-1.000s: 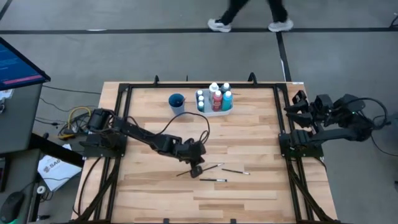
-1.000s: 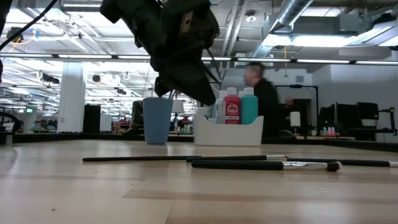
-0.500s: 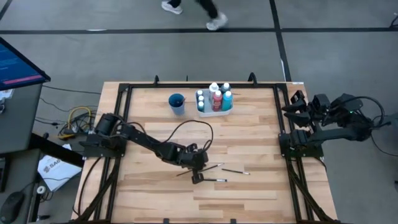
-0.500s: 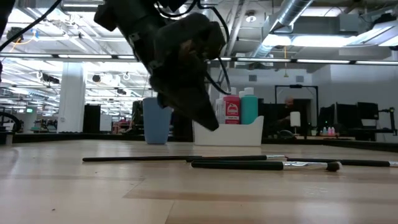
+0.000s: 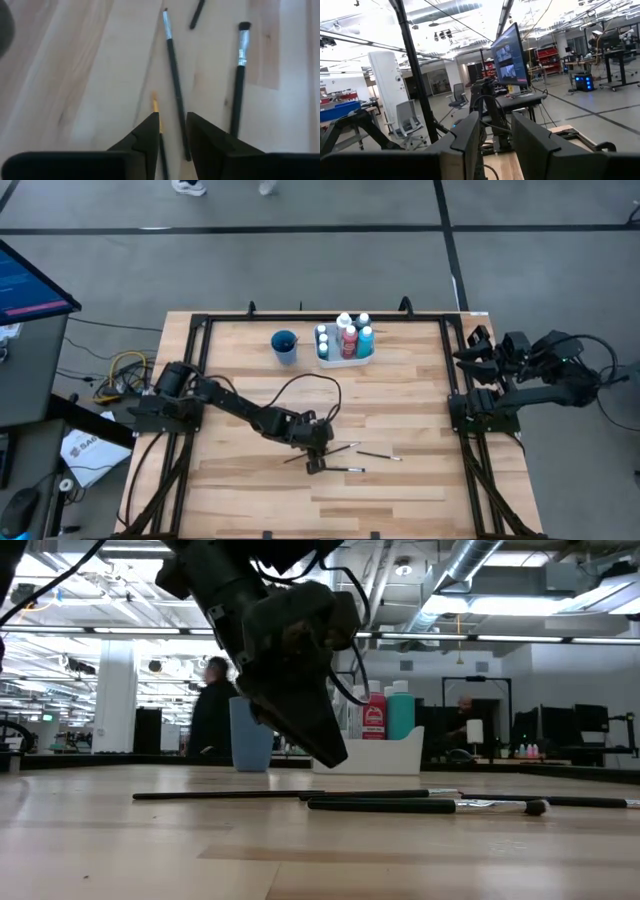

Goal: Pick & Place Paint Supplies
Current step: Put the gold and black paint brush into the blue cup, then put the silver and black paint brush into the blue cup

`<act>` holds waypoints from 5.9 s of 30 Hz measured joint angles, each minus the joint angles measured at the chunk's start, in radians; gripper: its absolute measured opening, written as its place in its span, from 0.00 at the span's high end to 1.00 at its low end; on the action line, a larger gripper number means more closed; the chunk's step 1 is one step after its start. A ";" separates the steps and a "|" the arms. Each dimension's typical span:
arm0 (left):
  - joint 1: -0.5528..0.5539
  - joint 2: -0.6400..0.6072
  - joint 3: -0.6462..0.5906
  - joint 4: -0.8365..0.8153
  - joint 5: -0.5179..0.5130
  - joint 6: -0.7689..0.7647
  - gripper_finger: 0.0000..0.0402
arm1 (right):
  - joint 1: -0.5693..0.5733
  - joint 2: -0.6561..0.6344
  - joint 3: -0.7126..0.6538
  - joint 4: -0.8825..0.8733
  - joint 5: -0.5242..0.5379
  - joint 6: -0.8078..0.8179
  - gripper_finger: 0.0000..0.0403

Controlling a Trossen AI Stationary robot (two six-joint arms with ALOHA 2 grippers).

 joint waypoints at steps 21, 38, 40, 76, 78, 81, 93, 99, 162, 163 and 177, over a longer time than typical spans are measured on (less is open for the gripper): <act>-0.005 0.073 0.004 0.027 -0.026 0.072 0.77 | 0.000 0.000 0.000 -0.009 0.000 0.000 0.73; 0.000 0.082 0.004 -0.018 0.003 0.016 1.00 | 0.000 0.000 0.000 -0.010 0.000 0.000 0.73; 0.002 0.061 0.002 -0.021 -0.005 0.005 1.00 | 0.000 0.000 0.000 -0.010 0.000 0.000 0.73; 0.597 -0.773 -0.621 1.007 -0.325 0.344 1.00 | -0.050 0.000 0.000 0.005 0.004 -0.027 0.73; 0.623 -0.742 -0.627 1.033 -0.315 0.364 1.00 | -0.058 0.000 0.000 0.004 0.004 -0.027 0.73; 0.664 -0.701 -0.628 1.055 -0.292 0.370 1.00 | -0.068 0.000 0.000 0.004 0.004 -0.027 0.73; 0.746 -0.470 -0.629 1.286 -0.173 0.408 1.00 | -0.098 0.000 0.000 0.003 0.004 -0.027 0.73; 0.743 -0.375 -0.629 1.377 -0.173 0.411 1.00 | -0.099 0.000 0.000 0.003 0.004 -0.027 0.73; 0.074 -0.138 0.043 0.061 -0.161 0.043 0.71 | -0.097 0.000 0.000 -0.132 0.027 0.105 0.73; 0.075 -0.112 0.058 0.073 -0.148 0.044 0.72 | -0.097 0.000 0.000 -0.136 0.027 0.104 0.73; 0.038 0.178 0.189 0.170 -0.032 0.117 0.74 | -0.097 0.000 0.000 -0.159 0.026 0.094 0.73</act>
